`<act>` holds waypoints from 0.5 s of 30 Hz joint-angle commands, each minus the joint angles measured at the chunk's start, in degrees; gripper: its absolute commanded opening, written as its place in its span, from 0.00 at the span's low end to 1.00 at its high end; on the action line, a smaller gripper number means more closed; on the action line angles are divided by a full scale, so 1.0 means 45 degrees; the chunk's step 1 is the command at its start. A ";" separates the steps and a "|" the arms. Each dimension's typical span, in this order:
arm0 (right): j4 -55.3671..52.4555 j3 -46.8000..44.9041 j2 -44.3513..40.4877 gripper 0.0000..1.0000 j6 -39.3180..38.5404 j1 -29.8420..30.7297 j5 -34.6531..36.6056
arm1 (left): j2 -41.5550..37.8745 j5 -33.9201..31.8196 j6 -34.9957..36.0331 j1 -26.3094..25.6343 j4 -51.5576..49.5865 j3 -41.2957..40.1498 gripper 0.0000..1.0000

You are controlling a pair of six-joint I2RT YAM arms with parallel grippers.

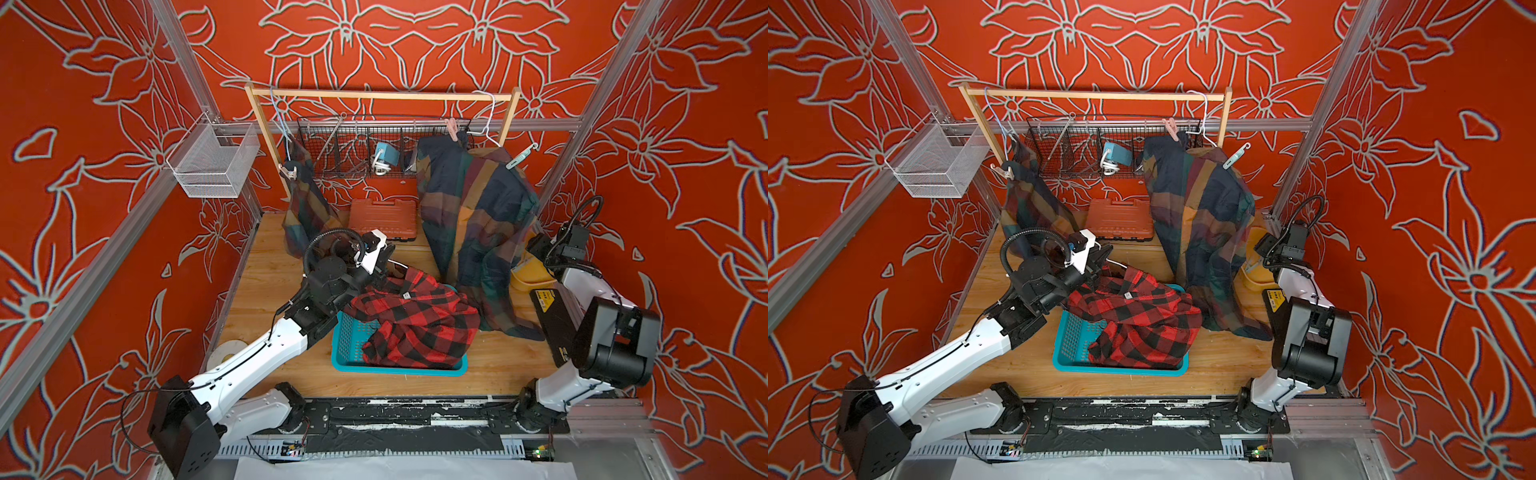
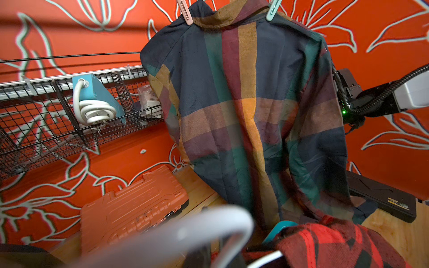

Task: Remove the clothespins securing long-sleeve shirts to the hanger
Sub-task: Place the clamp in the storage box, then remove the clamp from the hanger.

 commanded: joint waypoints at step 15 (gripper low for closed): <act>-0.3640 -0.3919 -1.2687 0.63 -0.1922 0.2881 -0.2347 | 0.0017 0.0334 0.0092 0.0171 0.0148 0.0518 0.00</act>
